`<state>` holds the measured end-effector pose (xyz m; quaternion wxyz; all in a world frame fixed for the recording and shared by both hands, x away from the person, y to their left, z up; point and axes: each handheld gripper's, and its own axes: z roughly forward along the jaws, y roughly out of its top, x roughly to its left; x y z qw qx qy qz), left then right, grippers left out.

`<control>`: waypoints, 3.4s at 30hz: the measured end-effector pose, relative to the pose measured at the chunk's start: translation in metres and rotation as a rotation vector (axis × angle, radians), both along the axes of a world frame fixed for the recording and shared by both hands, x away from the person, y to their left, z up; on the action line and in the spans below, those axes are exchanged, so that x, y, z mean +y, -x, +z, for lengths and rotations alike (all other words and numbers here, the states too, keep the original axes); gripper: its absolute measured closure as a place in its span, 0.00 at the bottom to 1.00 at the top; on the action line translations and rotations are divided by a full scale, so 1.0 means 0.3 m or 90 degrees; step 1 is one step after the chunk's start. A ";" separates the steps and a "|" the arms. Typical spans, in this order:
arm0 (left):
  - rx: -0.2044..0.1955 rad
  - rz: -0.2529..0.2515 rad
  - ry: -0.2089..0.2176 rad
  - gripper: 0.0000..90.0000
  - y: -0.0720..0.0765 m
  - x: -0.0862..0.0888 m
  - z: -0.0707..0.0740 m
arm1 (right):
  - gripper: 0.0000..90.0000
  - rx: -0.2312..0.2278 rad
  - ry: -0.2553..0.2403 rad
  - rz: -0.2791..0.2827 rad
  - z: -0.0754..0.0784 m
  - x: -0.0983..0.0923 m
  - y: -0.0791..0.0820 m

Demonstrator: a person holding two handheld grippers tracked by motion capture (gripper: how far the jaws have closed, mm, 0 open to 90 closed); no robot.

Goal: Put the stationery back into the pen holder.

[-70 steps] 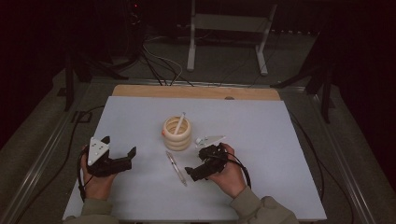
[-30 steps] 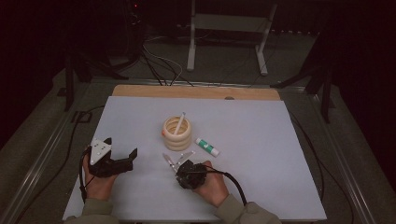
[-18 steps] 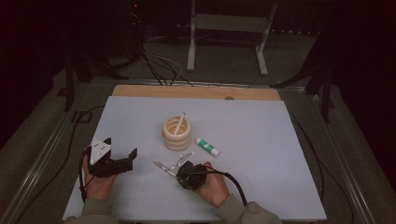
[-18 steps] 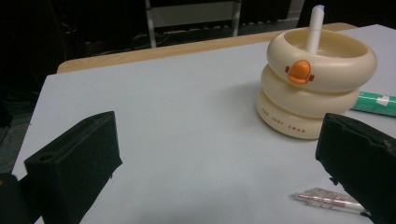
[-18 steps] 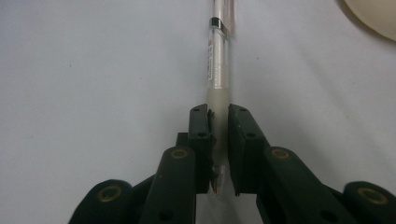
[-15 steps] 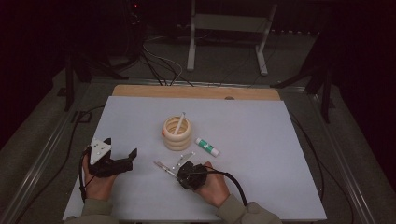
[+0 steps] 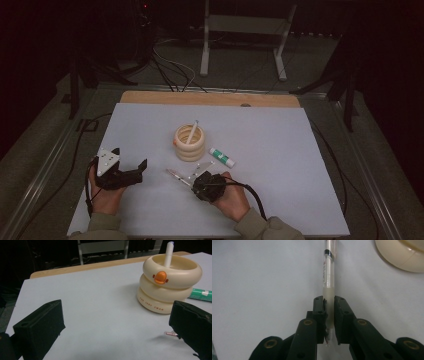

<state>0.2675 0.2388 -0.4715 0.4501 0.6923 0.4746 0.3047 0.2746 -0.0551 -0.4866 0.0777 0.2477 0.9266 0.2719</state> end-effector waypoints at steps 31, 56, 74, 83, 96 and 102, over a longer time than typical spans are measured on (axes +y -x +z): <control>-0.001 0.001 0.004 0.00 0.002 0.001 0.001 | 0.90 -0.039 -0.054 -0.005 0.118 -0.107 0.014; 0.002 -0.003 0.004 0.00 0.002 -0.003 -0.002 | 0.90 -0.091 -0.055 -0.034 0.257 -0.184 -0.051; 0.006 -0.002 0.004 0.00 0.000 -0.001 -0.005 | 0.90 -0.115 -0.033 -0.055 0.355 -0.175 -0.184; 0.004 -0.003 0.005 0.00 0.000 -0.003 -0.003 | 0.90 -0.123 -0.031 -0.055 0.384 -0.153 -0.212; 0.005 -0.005 0.004 0.00 0.000 -0.001 -0.003 | 0.90 -0.110 -0.033 -0.056 0.404 -0.145 -0.257; 0.005 -0.004 0.005 0.00 0.000 -0.001 -0.004 | 0.90 -0.093 -0.027 -0.059 0.399 -0.142 -0.286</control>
